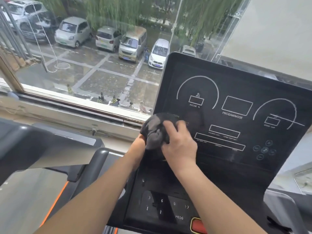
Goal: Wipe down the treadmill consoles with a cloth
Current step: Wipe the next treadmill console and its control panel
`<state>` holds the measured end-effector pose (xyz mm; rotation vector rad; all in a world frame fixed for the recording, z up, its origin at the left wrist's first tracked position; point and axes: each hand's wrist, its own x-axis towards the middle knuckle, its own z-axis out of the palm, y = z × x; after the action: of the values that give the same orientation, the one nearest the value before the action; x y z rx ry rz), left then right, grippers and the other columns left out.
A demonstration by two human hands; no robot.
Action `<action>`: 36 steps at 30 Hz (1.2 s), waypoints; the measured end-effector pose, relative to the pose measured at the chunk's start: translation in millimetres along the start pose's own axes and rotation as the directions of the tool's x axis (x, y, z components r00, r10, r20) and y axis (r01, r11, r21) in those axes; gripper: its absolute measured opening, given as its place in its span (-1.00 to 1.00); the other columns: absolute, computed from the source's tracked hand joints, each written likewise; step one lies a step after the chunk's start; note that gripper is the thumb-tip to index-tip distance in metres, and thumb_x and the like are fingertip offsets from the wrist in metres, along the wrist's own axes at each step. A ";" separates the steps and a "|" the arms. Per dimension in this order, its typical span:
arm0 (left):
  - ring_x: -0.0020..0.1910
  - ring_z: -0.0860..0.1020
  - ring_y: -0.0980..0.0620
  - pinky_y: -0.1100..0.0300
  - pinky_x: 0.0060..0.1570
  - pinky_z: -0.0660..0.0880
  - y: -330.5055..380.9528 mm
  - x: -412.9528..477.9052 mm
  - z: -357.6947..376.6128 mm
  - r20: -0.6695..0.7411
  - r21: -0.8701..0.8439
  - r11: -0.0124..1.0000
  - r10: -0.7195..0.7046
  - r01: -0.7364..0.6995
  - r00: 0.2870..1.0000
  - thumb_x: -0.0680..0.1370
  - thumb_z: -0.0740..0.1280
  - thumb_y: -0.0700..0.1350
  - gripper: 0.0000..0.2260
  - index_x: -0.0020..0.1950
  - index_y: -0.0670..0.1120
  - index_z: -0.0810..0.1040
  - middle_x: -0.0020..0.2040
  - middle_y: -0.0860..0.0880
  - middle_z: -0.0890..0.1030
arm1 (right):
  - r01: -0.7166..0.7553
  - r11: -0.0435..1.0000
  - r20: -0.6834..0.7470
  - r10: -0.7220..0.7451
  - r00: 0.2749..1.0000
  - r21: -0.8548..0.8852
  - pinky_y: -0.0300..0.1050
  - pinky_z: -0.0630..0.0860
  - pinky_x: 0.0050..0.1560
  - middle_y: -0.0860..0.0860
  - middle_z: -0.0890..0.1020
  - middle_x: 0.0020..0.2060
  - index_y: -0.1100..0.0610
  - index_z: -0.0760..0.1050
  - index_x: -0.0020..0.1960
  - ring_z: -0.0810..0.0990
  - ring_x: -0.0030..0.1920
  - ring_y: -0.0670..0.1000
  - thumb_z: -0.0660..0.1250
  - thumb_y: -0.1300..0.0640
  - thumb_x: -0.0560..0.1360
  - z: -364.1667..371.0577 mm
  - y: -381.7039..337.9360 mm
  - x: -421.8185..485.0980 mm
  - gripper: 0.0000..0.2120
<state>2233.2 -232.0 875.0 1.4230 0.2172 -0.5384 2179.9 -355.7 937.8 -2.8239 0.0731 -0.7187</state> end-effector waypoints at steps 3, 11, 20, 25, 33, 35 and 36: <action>0.27 0.54 -0.16 -0.02 0.32 0.49 -17.5 0.1 -7.1 -0.040 -0.005 1.000 -0.005 0.005 0.999 0.75 0.07 -0.16 -0.65 0.47 -0.26 0.42 0.35 -0.14 0.54 | 0.048 0.998 0.098 -0.045 0.994 -0.029 -0.15 0.32 -0.50 0.08 0.52 0.00 -0.04 0.48 0.20 0.60 -0.11 0.15 0.55 0.18 0.24 13.3 -4.5 -19.1 -0.43; 0.32 0.59 -0.14 -0.06 0.30 0.56 -40.2 -8.6 -8.0 -0.014 0.023 0.999 0.032 -0.031 0.999 0.74 0.12 -0.09 -0.66 0.44 -0.15 0.51 0.31 -0.13 0.63 | 0.205 0.971 0.213 -0.177 0.961 -0.120 -0.15 0.25 -0.44 0.07 0.52 -0.01 -0.05 0.52 0.18 0.61 -0.19 0.19 0.52 0.16 0.26 -7.7 7.1 -1.7 -0.49; 0.34 0.55 0.09 -0.07 0.38 0.49 -33.9 -12.6 -6.0 0.064 0.011 0.998 0.064 -0.064 0.996 0.67 0.04 0.33 -0.61 0.37 0.29 0.49 0.31 0.13 0.60 | 0.063 0.995 -0.048 -0.067 0.997 -0.079 -0.08 0.29 -0.32 0.02 0.40 0.01 -0.08 0.46 0.36 0.36 -0.20 0.05 0.44 0.13 0.45 -29.0 -1.6 57.8 -0.50; 0.30 0.56 0.14 0.08 0.33 0.50 -40.2 -16.4 -12.2 0.051 0.037 0.994 0.098 -0.100 0.994 0.76 0.07 0.11 -0.69 0.38 0.16 0.52 0.29 0.10 0.64 | 0.084 0.993 0.023 -0.082 0.996 -0.079 -0.11 0.28 -0.39 0.08 0.46 0.00 -0.05 0.50 0.31 0.56 -0.14 0.17 0.49 0.14 0.37 -6.9 -4.7 21.3 -0.48; -0.21 0.71 0.10 0.23 -0.28 0.60 -49.6 -18.1 -13.7 0.014 -0.063 0.998 0.006 -0.005 1.000 0.72 0.26 -0.01 -0.74 0.23 -0.13 0.63 -0.13 -0.06 0.76 | 0.241 0.959 0.281 -0.192 0.940 -0.151 -0.15 0.24 -0.40 0.08 0.53 -0.07 -0.02 0.57 0.15 0.58 -0.21 0.17 0.55 0.19 0.24 13.5 3.1 -30.3 -0.50; -0.18 0.72 0.12 0.22 -0.25 0.62 -49.7 -20.0 -14.8 0.026 -0.029 0.999 0.037 -0.036 0.999 0.71 0.27 0.04 -0.74 0.22 -0.08 0.64 -0.11 -0.02 0.77 | 0.291 0.944 0.315 -0.231 0.921 -0.159 -0.15 0.25 -0.40 0.07 0.55 -0.03 -0.06 0.56 0.18 0.60 -0.16 0.16 0.53 0.17 0.28 6.4 8.6 -21.0 -0.51; -0.05 0.73 0.08 0.17 -0.11 0.65 -50.1 -18.4 -15.2 0.028 -0.003 0.998 0.059 -0.059 0.998 0.71 0.25 0.08 -0.73 0.25 -0.03 0.64 -0.02 -0.03 0.77 | 0.290 0.943 0.307 -0.231 0.923 -0.164 -0.14 0.27 -0.41 0.07 0.55 0.00 -0.08 0.55 0.20 0.61 -0.14 0.17 0.51 0.16 0.31 0.7 11.8 -13.3 -0.51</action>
<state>2196.1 -215.8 837.0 1.4147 0.1522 -0.5091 2168.6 -365.7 928.4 -3.1434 -0.3026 -0.3617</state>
